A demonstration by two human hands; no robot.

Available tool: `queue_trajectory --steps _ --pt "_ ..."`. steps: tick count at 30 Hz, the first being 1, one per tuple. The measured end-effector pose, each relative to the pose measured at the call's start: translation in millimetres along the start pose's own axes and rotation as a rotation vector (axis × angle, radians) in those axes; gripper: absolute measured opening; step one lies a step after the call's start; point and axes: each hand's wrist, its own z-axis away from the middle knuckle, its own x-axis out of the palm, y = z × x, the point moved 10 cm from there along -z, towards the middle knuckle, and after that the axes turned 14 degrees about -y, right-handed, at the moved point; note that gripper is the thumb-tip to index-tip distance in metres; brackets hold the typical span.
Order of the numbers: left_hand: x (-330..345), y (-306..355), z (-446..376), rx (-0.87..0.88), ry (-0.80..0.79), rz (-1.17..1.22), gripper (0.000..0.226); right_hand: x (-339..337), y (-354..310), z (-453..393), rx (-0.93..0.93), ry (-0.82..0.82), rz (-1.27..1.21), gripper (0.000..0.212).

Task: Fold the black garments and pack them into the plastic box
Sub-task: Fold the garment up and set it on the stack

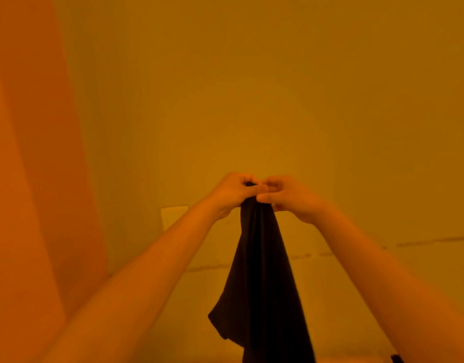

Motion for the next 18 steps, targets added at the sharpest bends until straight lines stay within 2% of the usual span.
queue_trajectory --steps 5,7,9,11,14,16,18 --pt "-9 -6 8 0.005 0.229 0.096 0.015 -8 12 -5 -0.015 -0.030 -0.059 0.021" --pt "-2 -13 12 0.009 0.217 0.185 0.015 -11 10 -8 -0.070 -0.008 -0.161 0.023" --pt "6 -23 18 -0.049 0.196 0.125 0.016 -23 7 -7 -0.115 0.038 -0.266 0.023" --pt "6 -29 22 -0.085 0.244 0.092 0.013 -35 6 -5 -0.140 0.056 -0.290 0.022" --pt "7 -19 19 -0.003 0.304 0.274 0.014 -36 2 -3 -0.179 -0.051 -0.254 0.019" --pt "10 -6 12 0.050 0.304 0.367 0.020 -27 -2 0 -0.206 -0.193 -0.276 0.031" --pt "15 4 5 0.047 0.303 0.318 0.022 -23 -7 3 -0.217 -0.272 -0.265 0.041"
